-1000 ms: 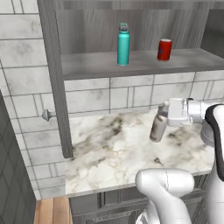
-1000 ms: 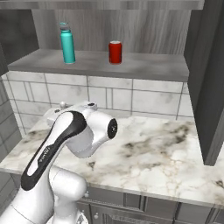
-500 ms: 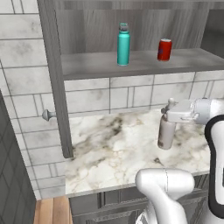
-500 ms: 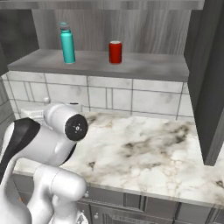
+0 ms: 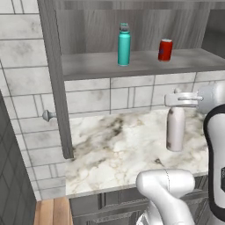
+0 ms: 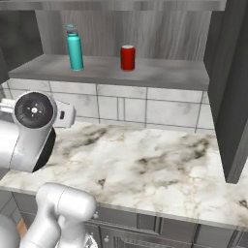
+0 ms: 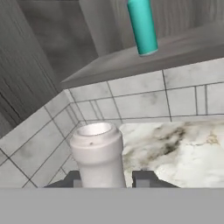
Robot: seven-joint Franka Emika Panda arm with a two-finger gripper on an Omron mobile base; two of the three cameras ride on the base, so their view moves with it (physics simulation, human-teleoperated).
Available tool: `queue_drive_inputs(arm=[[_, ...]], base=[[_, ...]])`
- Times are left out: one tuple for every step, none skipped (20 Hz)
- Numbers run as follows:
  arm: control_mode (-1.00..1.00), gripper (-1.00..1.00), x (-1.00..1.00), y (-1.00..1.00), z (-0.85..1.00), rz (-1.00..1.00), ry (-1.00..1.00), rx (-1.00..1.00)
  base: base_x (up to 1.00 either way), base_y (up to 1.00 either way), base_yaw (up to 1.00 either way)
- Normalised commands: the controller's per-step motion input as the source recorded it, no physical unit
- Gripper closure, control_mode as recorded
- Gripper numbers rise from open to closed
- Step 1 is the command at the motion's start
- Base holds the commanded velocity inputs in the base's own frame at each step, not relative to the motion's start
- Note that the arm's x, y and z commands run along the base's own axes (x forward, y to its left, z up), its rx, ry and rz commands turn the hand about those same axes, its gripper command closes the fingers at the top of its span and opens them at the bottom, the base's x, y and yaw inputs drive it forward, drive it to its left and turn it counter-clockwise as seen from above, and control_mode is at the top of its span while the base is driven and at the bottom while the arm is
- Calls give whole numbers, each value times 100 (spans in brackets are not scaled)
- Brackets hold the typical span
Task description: Sort all alcoholic drinks to one cabinet, and non-alcoholic drinks to the other.
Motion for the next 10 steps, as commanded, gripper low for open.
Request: queue_drive_inputs(arm=[[-100,100,-11,0,7,-27,13,-12],[-100,100,0,0,4,-27,13,-14],[-100,100,0,0,8,-26,7,-15],[-100,100,0,0,9,-26,1,-16],[-100,100,0,-3,6,-26,0,-17],[-100,100,-1,-9,1,-27,0,-17],[-100,100,-6,-19,0,-29,0,-15],[-100,100,-9,-28,0,-30,0,-15],[-100,100,-8,-27,0,-29,0,-13],[-100,100,-6,-26,0,-27,0,-12]], base=[[0,0,0],[0,0,0],[0,0,0],[0,0,0],[0,0,0],[0,0,0],[0,0,0],[0,0,0],[0,0,0],[0,0,0]])
